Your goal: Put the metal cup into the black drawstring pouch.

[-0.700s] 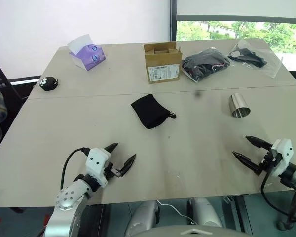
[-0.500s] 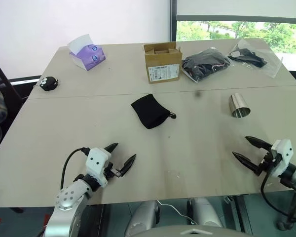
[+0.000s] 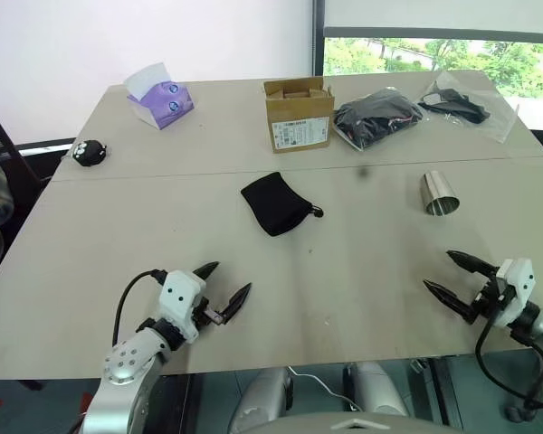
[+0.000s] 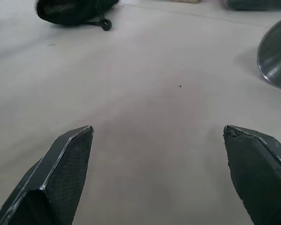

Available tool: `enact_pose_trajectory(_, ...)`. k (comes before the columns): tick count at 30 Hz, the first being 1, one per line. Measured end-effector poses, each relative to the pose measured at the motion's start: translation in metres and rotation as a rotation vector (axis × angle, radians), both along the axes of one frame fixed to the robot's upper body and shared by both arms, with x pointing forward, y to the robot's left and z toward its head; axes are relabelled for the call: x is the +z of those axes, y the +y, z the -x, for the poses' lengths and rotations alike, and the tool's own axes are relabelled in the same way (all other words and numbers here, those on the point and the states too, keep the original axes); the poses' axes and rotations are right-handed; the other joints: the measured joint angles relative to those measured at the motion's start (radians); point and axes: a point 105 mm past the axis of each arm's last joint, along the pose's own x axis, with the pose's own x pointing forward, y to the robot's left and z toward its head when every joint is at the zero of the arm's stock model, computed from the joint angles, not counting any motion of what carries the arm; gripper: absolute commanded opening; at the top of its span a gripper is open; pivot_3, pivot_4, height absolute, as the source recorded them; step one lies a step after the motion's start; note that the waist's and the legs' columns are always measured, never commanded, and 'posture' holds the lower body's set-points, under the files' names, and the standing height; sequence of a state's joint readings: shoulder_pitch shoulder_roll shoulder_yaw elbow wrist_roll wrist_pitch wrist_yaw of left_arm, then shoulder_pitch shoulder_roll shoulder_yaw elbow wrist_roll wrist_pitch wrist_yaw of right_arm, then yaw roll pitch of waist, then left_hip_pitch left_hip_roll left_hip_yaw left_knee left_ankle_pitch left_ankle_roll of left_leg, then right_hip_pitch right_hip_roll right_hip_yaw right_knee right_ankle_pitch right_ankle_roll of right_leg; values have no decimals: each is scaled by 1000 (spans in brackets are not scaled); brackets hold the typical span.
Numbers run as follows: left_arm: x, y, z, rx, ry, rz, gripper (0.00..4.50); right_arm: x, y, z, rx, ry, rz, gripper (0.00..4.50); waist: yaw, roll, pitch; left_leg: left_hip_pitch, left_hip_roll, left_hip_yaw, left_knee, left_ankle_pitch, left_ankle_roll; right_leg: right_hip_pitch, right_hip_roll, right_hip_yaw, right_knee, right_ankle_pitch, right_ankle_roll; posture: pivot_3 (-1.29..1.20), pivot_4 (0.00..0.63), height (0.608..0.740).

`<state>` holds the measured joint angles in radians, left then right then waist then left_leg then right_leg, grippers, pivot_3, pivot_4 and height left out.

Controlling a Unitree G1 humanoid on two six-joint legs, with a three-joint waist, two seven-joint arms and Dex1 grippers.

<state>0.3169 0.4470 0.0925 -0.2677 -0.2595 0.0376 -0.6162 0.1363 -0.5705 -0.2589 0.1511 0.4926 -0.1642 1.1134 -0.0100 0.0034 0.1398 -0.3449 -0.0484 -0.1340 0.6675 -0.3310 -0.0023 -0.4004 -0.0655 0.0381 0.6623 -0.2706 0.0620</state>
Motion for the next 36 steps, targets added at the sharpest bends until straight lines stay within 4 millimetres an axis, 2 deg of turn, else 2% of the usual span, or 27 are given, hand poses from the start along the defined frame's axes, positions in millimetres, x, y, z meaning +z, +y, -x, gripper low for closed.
enact_pose_trajectory(4, 6, -14, -6, -54, -28, -7, 4429, 2, 16, 10, 88, -11, -27, 4500, 0, 0, 0, 0, 0, -1, 0, 0, 0, 0, 0, 0, 0, 0, 0, 0, 150, 740)
enact_pose_trajectory(9, 33, -42, -34, -90, -158, -6, 4429, 8, 40, 19, 172, -44, -70, 4500, 2, -1, 0, 0, -1, 0, 1, 0, 0, 0, 0, -1, 0, 0, 0, 0, 150, 740)
enact_pose_trajectory(11, 36, -52, -45, -93, -182, -21, 4429, 11, 45, 25, 187, -54, -83, 4500, 2, 0, 0, 0, -1, 0, 1, 0, 0, 0, 0, -1, 0, 0, 0, 0, 150, 740)
enact_pose_trajectory(12, 40, -65, -54, -99, -203, -16, 4429, 17, 54, 28, 217, -81, -100, 4500, 4, 0, 1, -1, -1, -1, 1, 0, 0, 0, 0, -2, 0, 0, 0, 0, 150, 740)
enact_pose_trajectory(16, 40, -82, -60, -114, -213, -9, 4429, 30, 63, 31, 232, -127, -106, 4500, -2, -1, 1, -1, -1, -1, 1, 0, 0, 0, 0, -1, 0, 0, 0, 0, 150, 740)
enact_pose_trajectory(23, 41, -73, -78, 40, -256, -73, 4429, 32, 63, 28, 184, -136, -116, 4500, 2, -1, 1, -1, -1, -1, 1, 0, 0, 0, 1, -2, 1, 0, 0, 0, 150, 740)
enact_pose_trajectory(31, 38, -54, -84, 155, -260, -101, 4429, 31, 61, 27, 160, -133, -117, 4500, 3, -2, 1, -1, -1, -1, 1, 0, 0, 0, 1, -2, 1, 0, 0, 0, 150, 740)
enact_pose_trajectory(36, 25, -51, -87, 199, -206, -85, 4429, 35, 59, 19, 125, -156, -114, 4500, 3, -2, 1, -1, -1, -1, 1, 0, 0, 0, 1, -2, 1, 0, 0, 0, 150, 740)
